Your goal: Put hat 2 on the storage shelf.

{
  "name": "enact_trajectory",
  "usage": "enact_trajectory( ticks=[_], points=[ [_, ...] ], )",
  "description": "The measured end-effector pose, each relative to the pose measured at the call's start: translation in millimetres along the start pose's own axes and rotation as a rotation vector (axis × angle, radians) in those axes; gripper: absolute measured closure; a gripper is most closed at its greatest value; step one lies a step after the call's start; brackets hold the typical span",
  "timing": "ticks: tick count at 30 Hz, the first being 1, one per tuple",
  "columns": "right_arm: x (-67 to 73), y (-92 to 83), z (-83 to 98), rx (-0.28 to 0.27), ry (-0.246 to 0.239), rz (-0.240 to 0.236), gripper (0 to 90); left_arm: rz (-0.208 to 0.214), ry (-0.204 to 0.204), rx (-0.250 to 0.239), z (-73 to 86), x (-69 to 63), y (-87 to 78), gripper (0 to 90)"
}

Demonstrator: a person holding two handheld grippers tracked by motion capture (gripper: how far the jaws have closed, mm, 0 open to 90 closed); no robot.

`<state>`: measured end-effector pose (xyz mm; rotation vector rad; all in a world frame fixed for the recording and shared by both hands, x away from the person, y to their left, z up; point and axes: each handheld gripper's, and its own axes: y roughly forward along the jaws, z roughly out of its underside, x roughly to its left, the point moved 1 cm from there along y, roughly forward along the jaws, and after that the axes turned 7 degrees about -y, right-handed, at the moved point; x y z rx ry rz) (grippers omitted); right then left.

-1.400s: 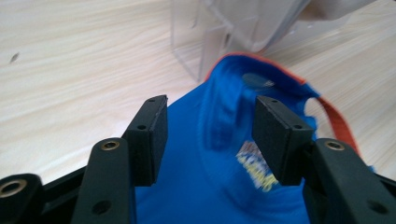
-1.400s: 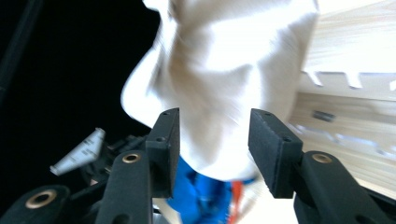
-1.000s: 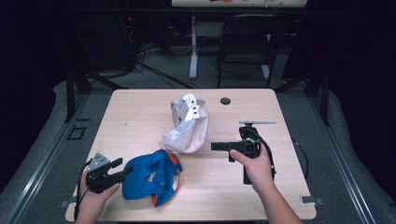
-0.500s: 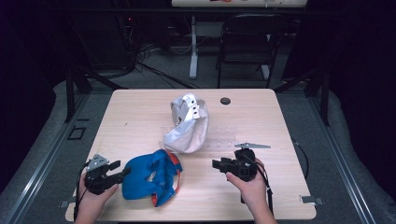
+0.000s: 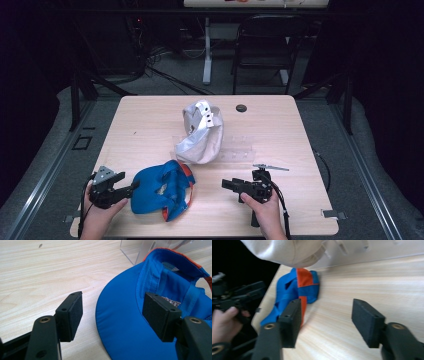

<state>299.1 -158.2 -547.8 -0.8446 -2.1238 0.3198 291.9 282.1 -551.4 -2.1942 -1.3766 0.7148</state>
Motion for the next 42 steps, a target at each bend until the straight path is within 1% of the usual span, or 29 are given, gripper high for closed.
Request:
enact_trajectory(
  ticks=[1,2,3,5,6,8,9,10,11,12,13,14,15,18,20,21,23,24,26,27,30,32,33,35,36,37,38,40,42],
  points=[
    [-0.1,0.2,-0.3,-0.003,0.005,-0.017,37.6,-0.007,0.001,0.005,0.5,0.3,-1.0,33.9],
    [0.7,0.7,-0.9,-0.011,0.009,-0.025,36.0,-0.009,-0.003,-0.013,2.1,0.7,-0.5,34.0],
    [1.3,1.3,-1.5,-0.015,0.008,-0.044,35.4,-0.009,-0.011,-0.015,3.4,1.5,-1.4,34.0],
    [3.9,4.7,-1.6,-0.011,0.003,-0.065,35.4,0.001,-0.042,-0.015,6.5,3.6,-2.3,34.7],
    [4.9,7.5,-1.0,0.004,-0.012,-0.061,35.4,0.005,-0.052,-0.015,8.3,4.7,-2.7,34.7],
    [8.3,14.5,1.9,0.044,-0.035,-0.045,37.4,-0.002,-0.052,-0.019,12.6,6.2,-3.7,35.2],
    [9.3,18.3,3.3,0.066,-0.043,-0.022,44.3,-0.010,-0.053,-0.016,14.6,6.7,-4.1,36.6],
    [10.5,22.1,4.9,0.081,-0.047,-0.009,48.2,-0.009,-0.058,-0.012,16.4,7.4,-4.0,37.0],
    [11.2,25.9,6.1,0.095,-0.047,-0.013,48.5,-0.001,-0.063,-0.015,18.2,7.7,-3.5,38.4],
    [12.0,29.9,7.3,0.108,-0.049,-0.019,50.9,0.008,-0.066,-0.007,19.7,8.1,-3.5,42.0],
    [13.9,34.2,8.4,0.114,-0.044,-0.018,53.7,0.009,-0.064,0.003,21.1,8.6,-3.5,42.4],
    [14.9,37.4,9.0,0.130,-0.057,-0.014,54.5,0.008,-0.066,0.006,22.5,8.5,-3.1,42.4],
    [16.8,41.8,10.0,0.126,-0.058,-0.013,54.9,0.006,-0.067,0.005,23.7,8.1,-2.8,42.4],
    [21.5,53.6,12.0,0.152,-0.070,-0.015,56.6,0.014,-0.067,0.026,25.7,6.8,-4.2,42.4],
    [23.3,61.5,13.1,0.183,-0.074,-0.027,57.1,0.009,-0.057,0.024,26.7,6.1,-5.4,43.1],
    [24.5,65.9,13.8,0.188,-0.072,-0.025,58.0,0.006,-0.058,0.016,27.1,6.1,-5.8,43.2],
    [25.2,73.1,14.6,0.219,-0.079,-0.029,60.3,0.003,-0.058,0.024,26.9,7.2,-8.4,43.1],
    [25.8,77.3,15.3,0.222,-0.065,-0.043,60.6,0.000,-0.059,0.012,27.4,7.7,-8.2,43.1],
    [25.4,83.2,15.0,0.226,-0.045,-0.063,62.4,0.001,-0.057,0.023,27.4,8.7,-9.8,43.2],
    [25.6,86.0,14.5,0.218,-0.033,-0.073,63.9,0.003,-0.058,0.021,27.6,9.0,-9.9,43.2],
    [27.7,93.1,12.3,0.216,-0.033,-0.093,67.6,0.004,-0.052,0.019,27.5,9.1,-9.8,43.2],
    [29.8,98.4,11.1,0.229,-0.040,-0.095,67.8,0.007,-0.045,0.022,27.3,8.6,-9.7,43.1],
    [30.2,100.9,10.4,0.240,-0.051,-0.093,67.1,0.007,-0.046,0.010,27.6,7.9,-8.7,43.1],
    [32.0,106.6,10.0,0.236,-0.048,-0.103,64.8,0.007,-0.039,0.011,27.4,7.4,-8.9,43.1],
    [33.1,108.6,9.5,0.250,-0.044,-0.100,64.7,0.007,-0.038,0.010,27.4,7.2,-9.0,43.2],
    [33.1,111.2,9.5,0.246,-0.064,-0.087,64.4,0.008,-0.039,0.006,27.4,7.2,-8.9,43.2],
    [34.3,113.1,9.8,0.246,-0.062,-0.081,63.9,0.008,-0.039,0.007,27.4,7.2,-9.0,43.2],
    [35.1,116.5,10.6,0.250,-0.067,-0.079,63.0,0.008,-0.039,0.006,27.3,7.3,-9.1,43.2],
    [35.4,118.8,11.5,0.268,-0.073,-0.082,63.0,0.006,-0.039,0.006,27.3,7.3,-9.2,43.2]
  ],
)
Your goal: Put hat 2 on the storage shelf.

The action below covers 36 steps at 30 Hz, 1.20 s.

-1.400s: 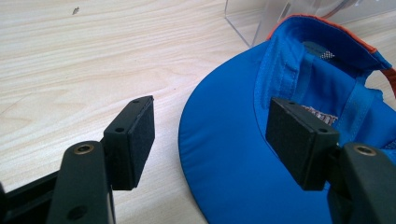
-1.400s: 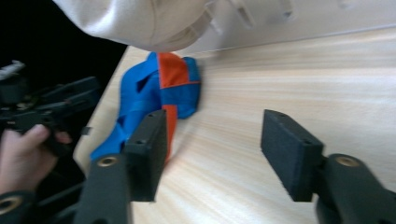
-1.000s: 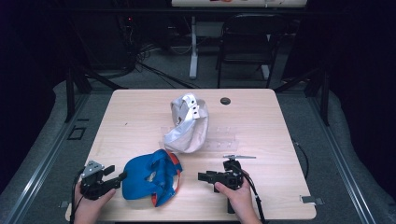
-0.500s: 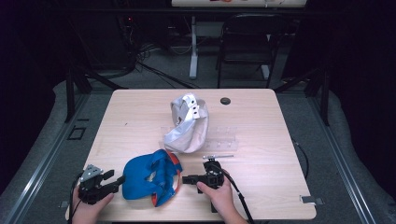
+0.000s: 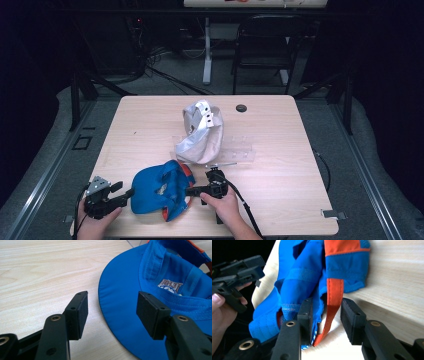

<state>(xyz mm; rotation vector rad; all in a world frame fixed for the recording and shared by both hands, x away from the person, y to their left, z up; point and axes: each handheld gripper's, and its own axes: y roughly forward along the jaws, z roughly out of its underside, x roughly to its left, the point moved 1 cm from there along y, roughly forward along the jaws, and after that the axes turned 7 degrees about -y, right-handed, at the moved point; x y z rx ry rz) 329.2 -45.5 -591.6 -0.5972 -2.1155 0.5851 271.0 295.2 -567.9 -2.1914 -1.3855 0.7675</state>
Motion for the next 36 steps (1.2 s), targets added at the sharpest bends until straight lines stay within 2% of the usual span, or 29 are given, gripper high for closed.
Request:
enact_trajectory(
  ticks=[3,4,5,6,10,14,19,25,28,30,31,33,34,36],
  points=[
    [2.2,0.3,0.6,0.017,0.013,-0.029,64.5,0.002,0.001,0.008,-0.1,0.0,-0.4,43.5],
    [3.2,-1.5,0.5,0.036,0.018,-0.062,65.3,0.001,0.000,0.003,0.1,-0.1,0.0,43.5],
    [4.5,-2.1,0.7,0.032,0.027,-0.080,66.2,0.000,0.000,-0.002,0.3,-0.3,0.4,43.5],
    [4.7,-3.0,0.6,0.011,-0.001,-0.060,67.4,-0.001,0.000,-0.001,0.3,-0.4,0.4,43.7],
    [9.5,-8.7,0.1,0.007,-0.013,-0.105,71.3,-0.004,0.000,-0.003,0.2,-0.6,0.0,43.7],
    [13.9,-11.0,-1.0,-0.003,-0.019,-0.112,76.5,-0.006,0.003,-0.002,0.0,-0.4,-0.6,43.9],
    [16.7,-13.6,-2.3,-0.005,0.022,-0.134,77.3,-0.007,0.001,0.004,-0.6,0.9,-2.2,43.9],
    [18.0,-20.2,-5.2,-0.006,0.069,-0.128,77.5,-0.009,-0.001,-0.003,-1.0,1.3,-2.6,44.0],
    [20.2,-27.3,-7.9,-0.011,0.101,-0.142,77.5,-0.009,0.001,-0.003,-1.2,1.2,-2.6,44.0],
    [21.4,-32.8,-9.8,-0.006,0.106,-0.134,77.5,-0.009,0.002,-0.001,-1.4,1.0,-2.6,44.0],
    [23.2,-34.9,-10.6,-0.012,0.124,-0.110,77.5,-0.010,0.003,-0.001,-1.4,0.8,-2.6,44.0],
    [21.5,-40.9,-12.0,0.009,0.110,-0.121,77.6,-0.010,0.005,-0.002,-1.5,0.5,-2.5,44.0],
    [21.2,-43.3,-12.6,0.006,0.106,-0.114,77.6,-0.010,0.003,-0.017,-1.2,0.2,-1.6,44.0],
    [19.7,-49.2,-13.4,0.009,0.105,-0.103,77.6,-0.007,0.004,-0.008,-1.8,0.4,-2.4,44.0]
  ],
)
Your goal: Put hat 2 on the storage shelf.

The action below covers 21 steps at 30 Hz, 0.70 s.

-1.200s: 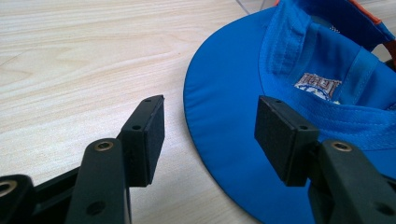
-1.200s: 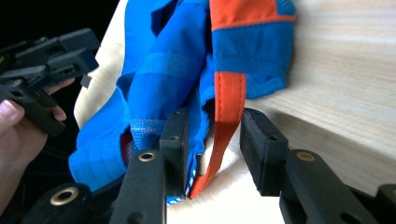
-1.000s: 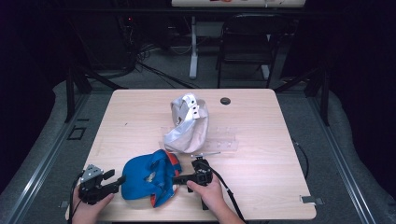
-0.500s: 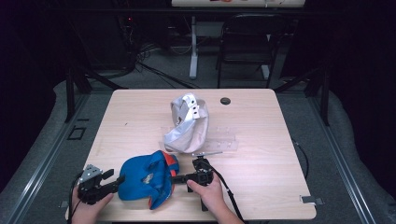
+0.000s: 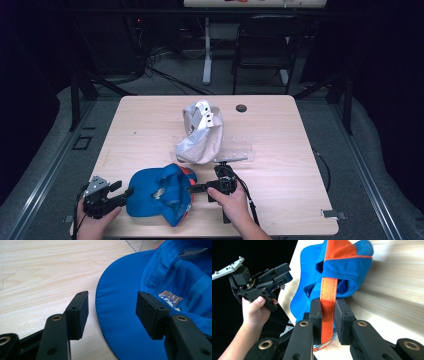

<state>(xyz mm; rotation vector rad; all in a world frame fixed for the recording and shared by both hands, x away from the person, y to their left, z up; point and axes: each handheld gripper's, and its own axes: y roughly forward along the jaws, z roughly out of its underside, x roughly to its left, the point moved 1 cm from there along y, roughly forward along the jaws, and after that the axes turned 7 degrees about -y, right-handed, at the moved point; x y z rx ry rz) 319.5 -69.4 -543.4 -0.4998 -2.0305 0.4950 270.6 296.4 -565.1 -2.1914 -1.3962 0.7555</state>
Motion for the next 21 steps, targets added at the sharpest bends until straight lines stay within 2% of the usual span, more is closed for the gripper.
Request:
enact_trajectory(
  ticks=[5,6,9,11,13,14,15,17,18,19,21],
  points=[
    [-2.0,-18.3,-0.7,-0.018,0.007,-0.006,77.8,-0.005,0.002,-0.010,-0.3,-0.1,1.0,44.2],
    [-2.1,-22.6,-0.9,-0.025,0.009,0.000,77.8,-0.004,0.005,0.003,-0.8,0.0,0.4,44.2],
    [-3.6,-35.9,-1.6,-0.044,0.008,-0.003,77.8,-0.003,0.004,-0.012,-1.1,-1.0,2.3,44.2],
    [-4.7,-43.0,-2.2,-0.057,0.020,-0.003,77.9,-0.001,0.010,0.004,-2.2,-1.5,2.2,44.2],
    [-5.8,-49.9,-2.5,-0.060,0.024,-0.008,77.9,0.004,0.010,-0.013,-2.7,-2.6,4.4,44.2],
    [-6.0,-53.2,-2.4,-0.062,0.028,-0.009,77.9,0.004,0.017,0.004,-3.7,-2.9,3.7,44.2],
    [-6.4,-56.4,-2.4,-0.066,0.030,-0.012,77.9,0.005,0.017,-0.010,-3.8,-3.6,5.2,44.2],
    [-6.9,-63.0,-2.3,-0.063,0.029,-0.011,77.9,0.008,0.026,0.003,-5.0,-4.3,5.8,44.3],
    [-6.8,-65.0,-2.6,-0.072,0.039,-0.018,78.0,0.010,0.022,-0.010,-4.9,-5.2,7.6,44.3],
    [-7.6,-67.8,-2.9,-0.062,0.037,-0.025,78.0,0.015,0.028,0.003,-5.7,-5.1,7.5,44.3],
    [-7.1,-69.1,-3.3,-0.070,0.050,-0.031,78.0,0.014,0.026,-0.002,-6.0,-5.9,8.5,44.3]
  ],
)
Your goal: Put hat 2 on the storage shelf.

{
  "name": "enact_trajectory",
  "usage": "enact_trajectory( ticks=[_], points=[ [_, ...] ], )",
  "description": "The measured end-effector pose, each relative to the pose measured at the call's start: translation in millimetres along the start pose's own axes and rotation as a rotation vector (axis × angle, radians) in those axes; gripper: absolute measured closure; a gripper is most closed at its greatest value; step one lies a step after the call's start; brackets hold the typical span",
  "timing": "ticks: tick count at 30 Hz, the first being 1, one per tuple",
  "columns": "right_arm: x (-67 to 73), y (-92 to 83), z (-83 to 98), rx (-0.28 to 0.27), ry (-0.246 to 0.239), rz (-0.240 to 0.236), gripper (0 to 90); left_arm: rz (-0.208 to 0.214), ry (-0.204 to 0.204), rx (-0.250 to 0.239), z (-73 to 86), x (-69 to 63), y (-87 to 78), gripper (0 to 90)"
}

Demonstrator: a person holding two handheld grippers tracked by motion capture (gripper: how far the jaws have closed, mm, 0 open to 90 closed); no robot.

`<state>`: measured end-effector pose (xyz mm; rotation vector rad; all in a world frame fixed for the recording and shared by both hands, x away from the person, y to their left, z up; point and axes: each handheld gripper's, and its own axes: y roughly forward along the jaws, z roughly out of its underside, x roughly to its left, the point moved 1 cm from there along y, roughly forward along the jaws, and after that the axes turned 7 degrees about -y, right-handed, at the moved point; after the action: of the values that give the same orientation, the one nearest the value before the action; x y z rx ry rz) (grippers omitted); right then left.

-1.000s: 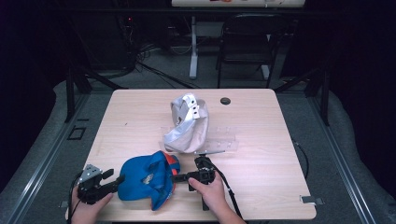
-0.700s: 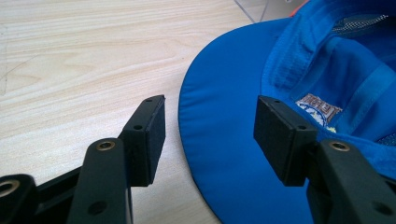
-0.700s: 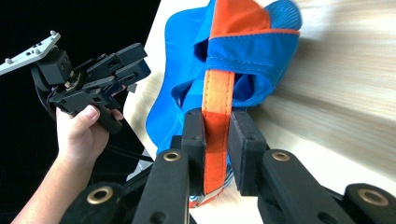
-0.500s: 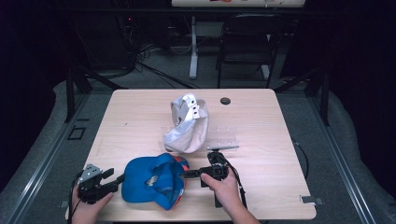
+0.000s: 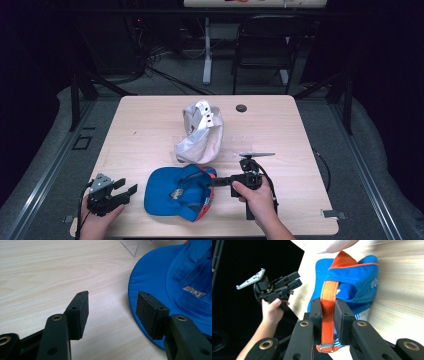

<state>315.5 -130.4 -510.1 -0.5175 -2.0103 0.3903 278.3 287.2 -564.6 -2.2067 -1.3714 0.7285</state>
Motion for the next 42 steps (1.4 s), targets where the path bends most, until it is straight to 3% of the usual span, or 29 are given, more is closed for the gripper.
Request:
enact_trajectory(
  ticks=[1,2,9,16,23,31,38,42],
  points=[
    [0.4,-4.3,-1.9,0.018,0.000,0.010,78.0,0.005,0.008,0.011,-1.4,-0.5,0.7,44.3],
    [0.8,-4.0,-2.3,0.006,0.009,-0.016,78.0,0.005,0.004,-0.006,-1.4,-1.3,2.5,44.3],
    [8.1,-4.4,-9.3,0.021,0.020,-0.037,78.0,0.022,0.015,0.007,-4.6,-3.3,6.7,44.3],
    [17.9,-8.6,-20.4,0.034,0.048,-0.162,78.0,0.020,0.017,0.001,-6.0,-3.0,7.9,44.3],
    [34.3,-22.7,-35.9,0.009,0.095,-0.245,78.1,0.024,0.017,-0.001,-6.3,-2.8,6.0,44.3],
    [54.2,-45.4,-53.1,-0.010,0.108,-0.253,78.3,0.019,0.013,-0.009,-6.3,-2.9,4.2,44.3],
    [66.8,-70.2,-64.6,-0.034,0.088,-0.206,78.4,0.014,0.018,-0.002,-6.3,-3.0,4.1,44.5],
    [67.3,-85.8,-69.5,-0.048,0.088,-0.177,78.4,0.013,0.021,-0.002,-6.3,-2.8,4.3,44.7]
  ],
)
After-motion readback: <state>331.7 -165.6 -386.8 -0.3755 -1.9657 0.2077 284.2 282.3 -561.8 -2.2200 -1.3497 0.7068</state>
